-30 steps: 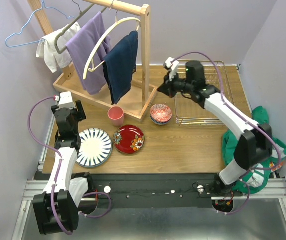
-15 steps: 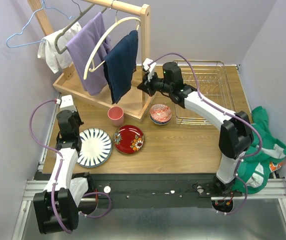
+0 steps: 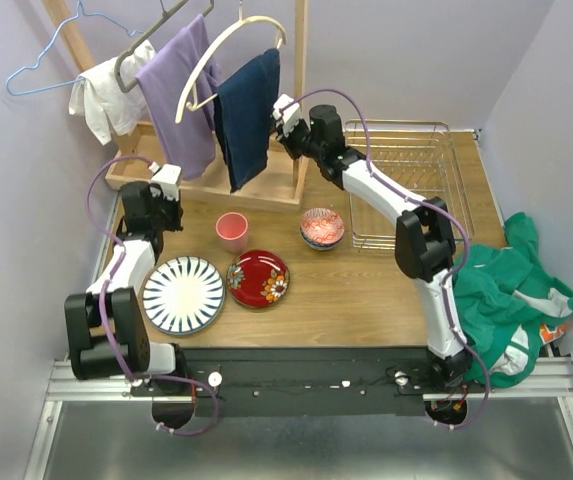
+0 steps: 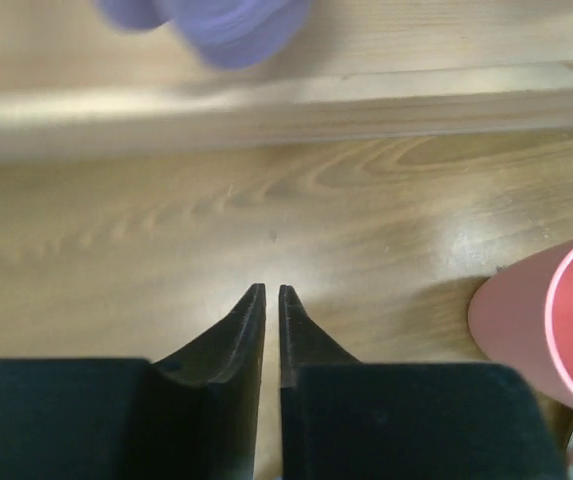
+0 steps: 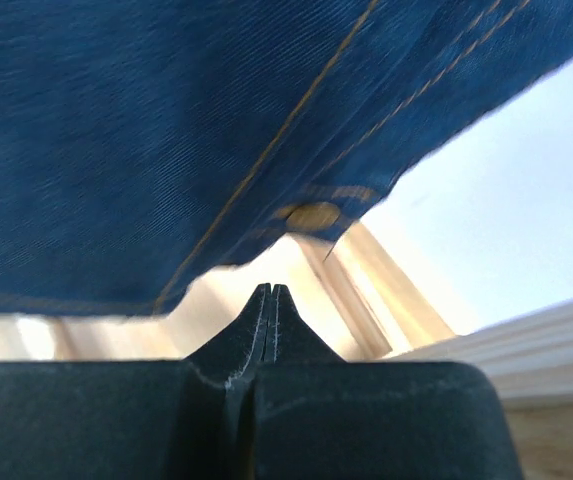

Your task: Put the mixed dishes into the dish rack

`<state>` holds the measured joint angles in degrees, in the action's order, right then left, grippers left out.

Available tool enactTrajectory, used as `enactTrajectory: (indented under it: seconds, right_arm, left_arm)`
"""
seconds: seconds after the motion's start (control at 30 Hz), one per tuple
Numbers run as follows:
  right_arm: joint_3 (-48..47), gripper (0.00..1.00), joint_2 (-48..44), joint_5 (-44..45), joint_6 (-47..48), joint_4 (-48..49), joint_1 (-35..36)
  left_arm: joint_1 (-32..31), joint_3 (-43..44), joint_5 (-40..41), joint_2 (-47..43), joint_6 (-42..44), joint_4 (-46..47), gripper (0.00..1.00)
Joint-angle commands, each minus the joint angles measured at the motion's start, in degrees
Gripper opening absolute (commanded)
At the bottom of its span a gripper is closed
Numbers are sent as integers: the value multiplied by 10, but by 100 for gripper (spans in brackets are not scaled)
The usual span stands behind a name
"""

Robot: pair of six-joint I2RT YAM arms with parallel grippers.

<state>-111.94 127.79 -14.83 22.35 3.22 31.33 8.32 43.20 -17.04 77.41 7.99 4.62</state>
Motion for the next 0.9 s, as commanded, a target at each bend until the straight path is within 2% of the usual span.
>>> enactTrajectory:
  seconds: [0.0, 0.17, 0.23, 0.33, 0.4, 0.43, 0.53, 0.57, 0.63, 0.7, 0.87]
  right_arm:
    - [-105, 0, 70, 38, 24, 17, -35]
    - [-145, 0, 95, 1, 19, 15, -53]
    - [-139, 0, 75, -25, 8, -8, -52]
    - [-115, 1, 16, -104, -16, -93, -46]
    - [-86, 12, -23, -177, -15, -181, -44]
    - [-65, 31, -48, -195, -10, -209, -41]
    - [40, 56, -146, -213, 15, -293, -41]
    - [99, 60, -195, -186, 36, -308, -40]
    - [153, 69, -239, -146, 61, -341, -41]
    - [205, 73, -290, -87, 103, -379, -44]
    - [230, 77, -331, -59, 145, -466, -93]
  left_arm:
    - [5, 89, -104, 68, 137, -38, 21]
    - [5, 250, -142, 200, 235, -184, 19]
    - [5, 287, -150, 243, 246, -206, 13]
    - [5, 314, -160, 261, 254, -198, 12]
    - [5, 317, -164, 263, 257, -195, 14]
    - [5, 314, -165, 261, 260, -197, 16]
    - [4, 288, -163, 247, 273, -202, 20]
    - [5, 279, -160, 241, 276, -201, 20]
    - [4, 246, -153, 218, 275, -193, 24]
    - [5, 215, -149, 202, 271, -186, 27]
    - [4, 165, -135, 151, 253, -182, 39]
